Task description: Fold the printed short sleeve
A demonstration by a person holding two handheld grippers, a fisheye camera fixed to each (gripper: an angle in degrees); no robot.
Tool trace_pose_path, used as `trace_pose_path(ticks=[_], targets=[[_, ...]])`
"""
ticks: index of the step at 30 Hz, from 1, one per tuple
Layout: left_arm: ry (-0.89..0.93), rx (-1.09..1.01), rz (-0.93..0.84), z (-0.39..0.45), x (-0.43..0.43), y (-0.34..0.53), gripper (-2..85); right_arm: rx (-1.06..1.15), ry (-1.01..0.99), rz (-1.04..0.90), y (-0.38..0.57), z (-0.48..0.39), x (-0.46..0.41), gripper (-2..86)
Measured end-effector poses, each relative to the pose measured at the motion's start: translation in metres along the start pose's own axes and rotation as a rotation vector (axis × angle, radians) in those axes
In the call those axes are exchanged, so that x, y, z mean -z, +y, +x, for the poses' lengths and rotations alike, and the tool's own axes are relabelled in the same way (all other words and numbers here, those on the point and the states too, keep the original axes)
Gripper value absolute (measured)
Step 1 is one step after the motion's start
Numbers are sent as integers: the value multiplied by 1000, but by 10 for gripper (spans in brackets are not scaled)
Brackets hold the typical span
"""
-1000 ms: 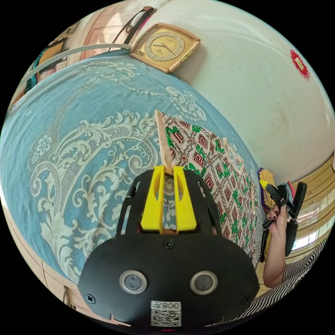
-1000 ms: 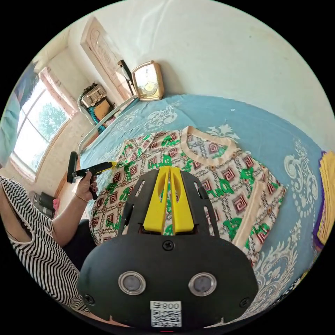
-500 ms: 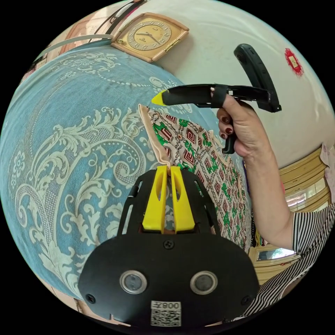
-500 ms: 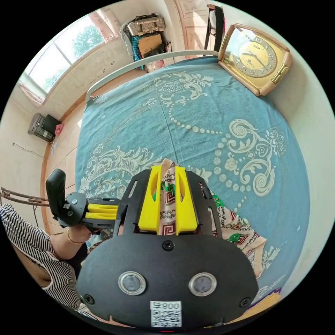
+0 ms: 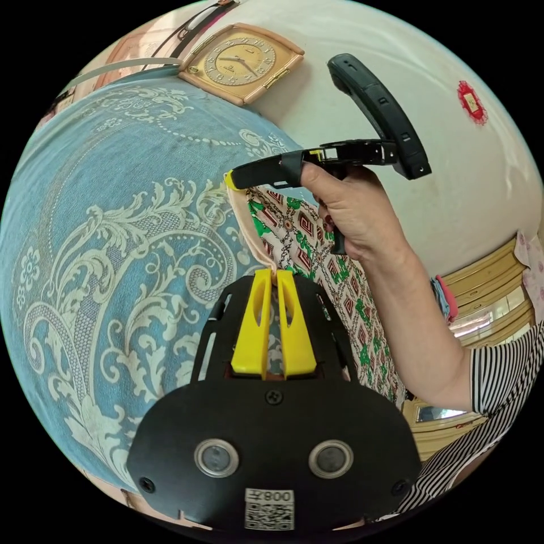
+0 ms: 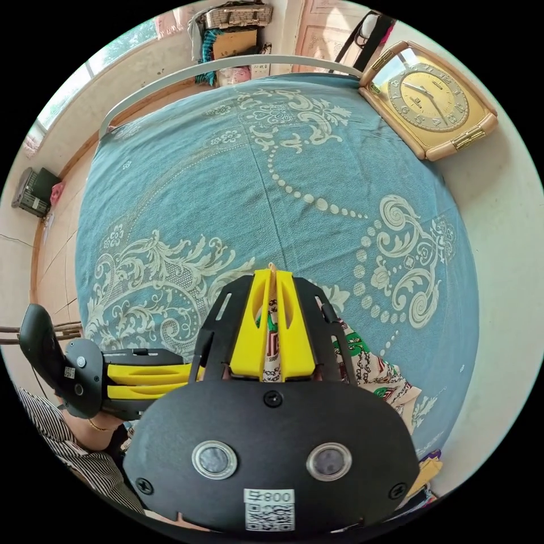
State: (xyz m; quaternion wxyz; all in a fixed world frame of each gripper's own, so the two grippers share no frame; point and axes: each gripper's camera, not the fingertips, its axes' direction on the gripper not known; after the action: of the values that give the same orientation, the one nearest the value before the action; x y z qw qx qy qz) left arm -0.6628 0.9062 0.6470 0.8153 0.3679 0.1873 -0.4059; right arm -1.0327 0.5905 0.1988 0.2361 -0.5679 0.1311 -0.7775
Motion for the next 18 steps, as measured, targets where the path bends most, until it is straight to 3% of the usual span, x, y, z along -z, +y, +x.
trace_pose_path(ticks=[11, 18], targets=[[96, -280, 138, 49, 10, 5, 19, -256, -431, 346, 91, 138, 57, 13], [88, -484, 8, 100, -23, 1, 19, -450, -550, 397, 194, 208, 40, 15]])
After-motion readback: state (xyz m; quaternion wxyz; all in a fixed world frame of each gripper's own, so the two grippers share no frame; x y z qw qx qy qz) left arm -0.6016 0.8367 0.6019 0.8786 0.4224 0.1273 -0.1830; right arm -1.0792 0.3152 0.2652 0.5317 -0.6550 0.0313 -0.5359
